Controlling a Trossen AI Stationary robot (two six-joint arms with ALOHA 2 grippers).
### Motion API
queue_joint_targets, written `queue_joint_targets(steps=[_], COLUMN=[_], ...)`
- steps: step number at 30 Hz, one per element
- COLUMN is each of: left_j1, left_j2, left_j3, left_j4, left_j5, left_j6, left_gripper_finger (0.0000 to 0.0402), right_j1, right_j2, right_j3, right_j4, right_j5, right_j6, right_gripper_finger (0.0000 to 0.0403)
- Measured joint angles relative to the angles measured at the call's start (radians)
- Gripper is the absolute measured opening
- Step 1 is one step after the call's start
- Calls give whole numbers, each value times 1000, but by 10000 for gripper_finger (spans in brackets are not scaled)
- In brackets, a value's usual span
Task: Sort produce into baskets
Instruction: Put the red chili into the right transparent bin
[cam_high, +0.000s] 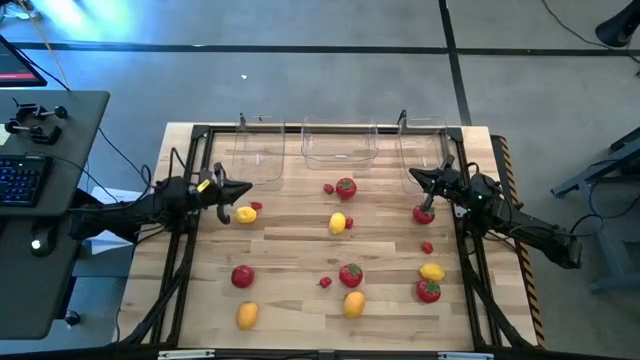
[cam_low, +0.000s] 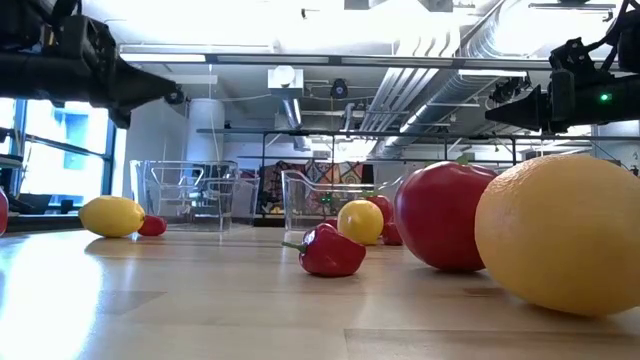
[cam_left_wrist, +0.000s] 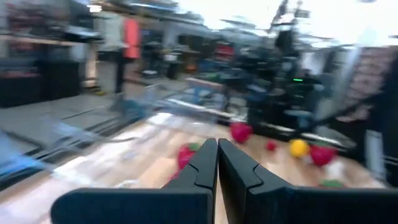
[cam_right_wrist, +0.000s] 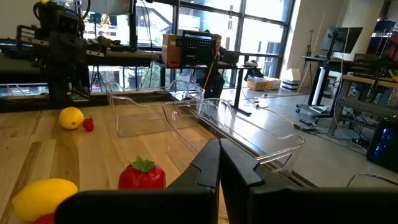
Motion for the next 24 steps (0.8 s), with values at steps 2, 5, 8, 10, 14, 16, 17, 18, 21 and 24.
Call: queue_joint_targets(steps=[2,5,8,10,14,16,17,18,21,24], left_j1=[0,-1,-1,-1,-1,0,0,0,0,0], left_j2=[8,48,115,175,305,369,401,431,519,597], left_j3=[0,0,0,0,3,18,30,40,77,132], left_j4=[22,35,61,91,180,190,192,192,208,218], left_j5=[86,116,115,115,114,113,111,107,95,95], left_j6=[12,32,73,101,126,139,144,153,172,190], left_gripper_finger=[0,0,0,0,0,0,0,0,0,0], right_j1=[0,0,0,0,0,0,0,0,0,0], right_j2=[0,0,0,0,0,0,0,0,0,0], right_j3=[0,0,0,0,0,0,0,0,0,0], right_j4=[0,0,0,0,0,0,0,0,0,0], right_j5=[0,0,0,0,0,0,0,0,0,0], right_j6=[0,0,0,0,0,0,0,0,0,0], right_gripper_finger=[0,0,0,0,0,0,0,0,0,0])
